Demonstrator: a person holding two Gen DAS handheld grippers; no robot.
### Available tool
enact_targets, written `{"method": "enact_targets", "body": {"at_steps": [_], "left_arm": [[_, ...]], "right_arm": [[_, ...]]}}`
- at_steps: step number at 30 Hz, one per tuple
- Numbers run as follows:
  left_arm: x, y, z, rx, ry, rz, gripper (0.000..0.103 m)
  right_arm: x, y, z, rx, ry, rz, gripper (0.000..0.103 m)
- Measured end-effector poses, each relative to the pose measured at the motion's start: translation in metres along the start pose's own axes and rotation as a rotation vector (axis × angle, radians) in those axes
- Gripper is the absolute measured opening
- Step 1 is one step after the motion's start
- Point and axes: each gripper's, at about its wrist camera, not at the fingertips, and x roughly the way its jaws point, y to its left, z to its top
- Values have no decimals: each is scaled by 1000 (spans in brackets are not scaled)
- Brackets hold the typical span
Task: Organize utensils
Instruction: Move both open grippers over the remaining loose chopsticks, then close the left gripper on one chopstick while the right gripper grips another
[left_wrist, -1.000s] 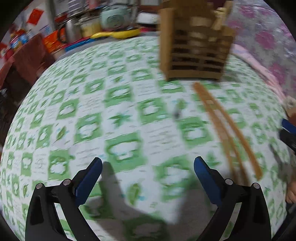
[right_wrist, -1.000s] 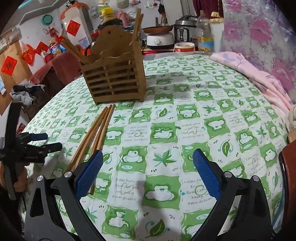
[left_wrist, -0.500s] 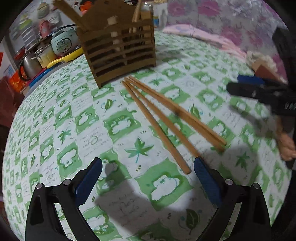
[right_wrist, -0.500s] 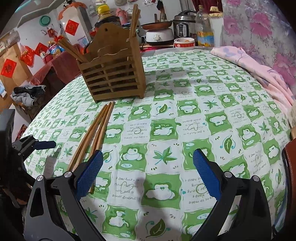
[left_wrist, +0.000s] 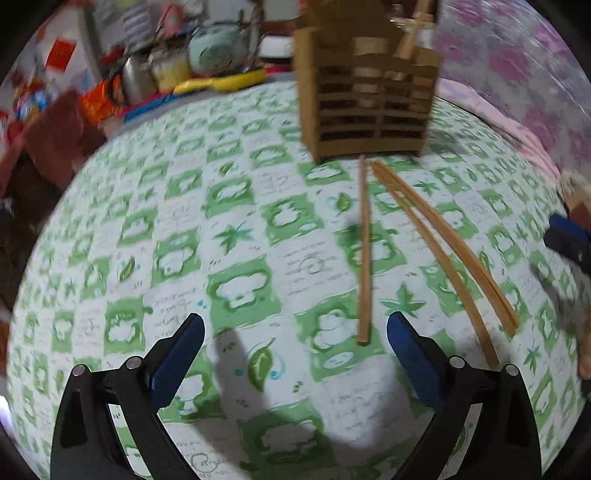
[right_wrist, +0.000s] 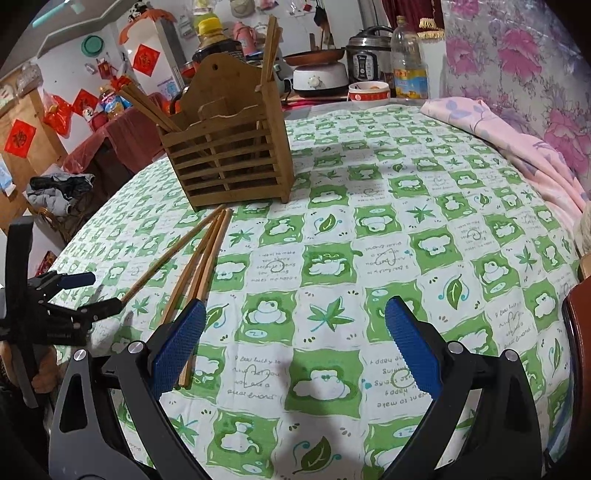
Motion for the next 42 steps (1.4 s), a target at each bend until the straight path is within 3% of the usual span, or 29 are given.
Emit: {"method": "enact_targets", "body": {"at_steps": [4, 7, 8, 11, 12, 16, 25, 31, 33, 36, 39, 42], "left_arm": [[-4, -27, -1, 120, -32, -1, 87], [0, -38, -2, 163, -22, -32, 57], [0, -38, -2, 159, -23, -61, 38], [0, -35, -2, 142, -12, -118, 10], [0, -34, -2, 133, -8, -124, 7], [-6, -22, -10, 72, 3, -127, 6], [-15, -6, -23, -3, 12, -131, 7], [-15, -7, -24, 5, 10, -122, 7], [-15, -8, -24, 9, 10, -118, 7], [-15, -9, -24, 14, 9, -115, 7], [-14, -10, -23, 16, 9, -111, 8], [-15, -11, -24, 22, 8, -111, 11]], "right_arm": [[-1, 1, 0, -8, -7, -1, 94], [-2, 3, 0, -19, -15, -5, 93], [-2, 4, 0, -26, -17, -4, 90], [-1, 9, -1, -51, -9, 15, 73], [0, 10, -2, -59, -1, 22, 65], [6, 20, -8, -106, 58, 81, 48], [-2, 61, -33, -316, 115, 115, 46], [5, 68, -38, -360, 169, 93, 46], [4, 68, -39, -373, 162, 47, 38], [7, 48, -31, -314, 152, -21, 34], [3, 17, -23, -179, 141, 32, 34], [1, 25, -25, -223, 129, 51, 33]]}}
